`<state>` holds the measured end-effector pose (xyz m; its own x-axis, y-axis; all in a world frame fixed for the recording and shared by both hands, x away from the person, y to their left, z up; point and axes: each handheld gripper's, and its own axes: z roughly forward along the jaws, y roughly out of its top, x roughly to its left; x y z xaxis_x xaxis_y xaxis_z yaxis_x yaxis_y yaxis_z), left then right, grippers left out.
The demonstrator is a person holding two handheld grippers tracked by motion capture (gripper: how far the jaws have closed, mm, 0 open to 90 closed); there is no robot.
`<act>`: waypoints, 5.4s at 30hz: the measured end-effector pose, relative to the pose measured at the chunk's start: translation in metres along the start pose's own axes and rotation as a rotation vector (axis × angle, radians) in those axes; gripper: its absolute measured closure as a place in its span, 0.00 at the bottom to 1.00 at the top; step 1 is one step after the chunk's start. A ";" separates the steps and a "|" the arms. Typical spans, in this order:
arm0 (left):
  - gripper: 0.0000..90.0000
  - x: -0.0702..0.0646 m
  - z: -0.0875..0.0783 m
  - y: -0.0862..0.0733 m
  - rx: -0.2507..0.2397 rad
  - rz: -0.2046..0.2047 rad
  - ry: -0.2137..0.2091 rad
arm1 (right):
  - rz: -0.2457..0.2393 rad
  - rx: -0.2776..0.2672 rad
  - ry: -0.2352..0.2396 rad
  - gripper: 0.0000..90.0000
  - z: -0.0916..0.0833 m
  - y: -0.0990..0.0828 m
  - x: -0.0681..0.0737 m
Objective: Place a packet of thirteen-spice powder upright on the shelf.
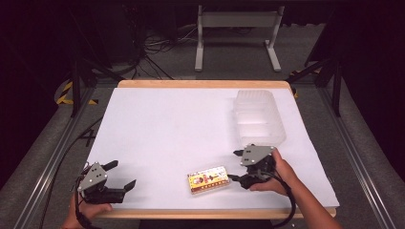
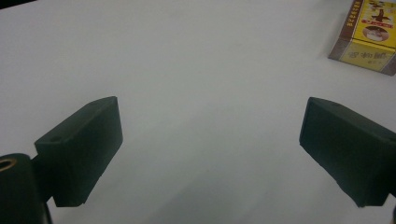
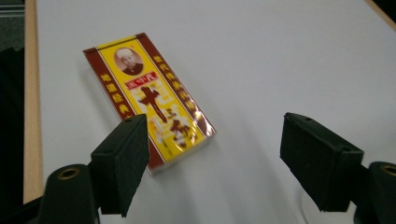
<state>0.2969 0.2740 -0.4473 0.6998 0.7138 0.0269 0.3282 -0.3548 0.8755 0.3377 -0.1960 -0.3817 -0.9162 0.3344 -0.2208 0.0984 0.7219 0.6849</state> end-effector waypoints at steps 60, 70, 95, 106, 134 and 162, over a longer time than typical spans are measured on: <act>0.07 -0.002 -0.001 -0.003 0.016 -0.002 -0.018 | -0.077 0.013 0.075 0.36 0.035 0.066 0.015; 0.07 -0.001 -0.001 -0.003 0.013 -0.004 -0.016 | -0.025 -0.044 0.000 0.36 0.017 0.066 0.007; 0.07 0.000 -0.001 -0.004 0.010 -0.013 -0.025 | 0.216 -0.248 -0.340 0.36 -0.007 0.064 -0.052; 0.07 0.000 -0.001 -0.004 0.009 -0.011 -0.031 | 0.329 -0.276 -0.494 0.36 -0.011 0.043 -0.084; 0.07 0.000 -0.001 -0.004 0.008 0.000 -0.031 | 0.515 -0.250 -0.646 0.36 -0.017 -0.004 -0.112; 0.07 -0.001 -0.002 -0.004 0.006 -0.002 -0.027 | 0.512 -0.182 -0.614 0.36 -0.030 -0.022 -0.101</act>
<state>0.2935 0.2766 -0.4499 0.7156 0.6984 0.0119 0.3337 -0.3568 0.8726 0.4161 -0.2633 -0.3535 -0.3934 0.9062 -0.1550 0.3340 0.2980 0.8942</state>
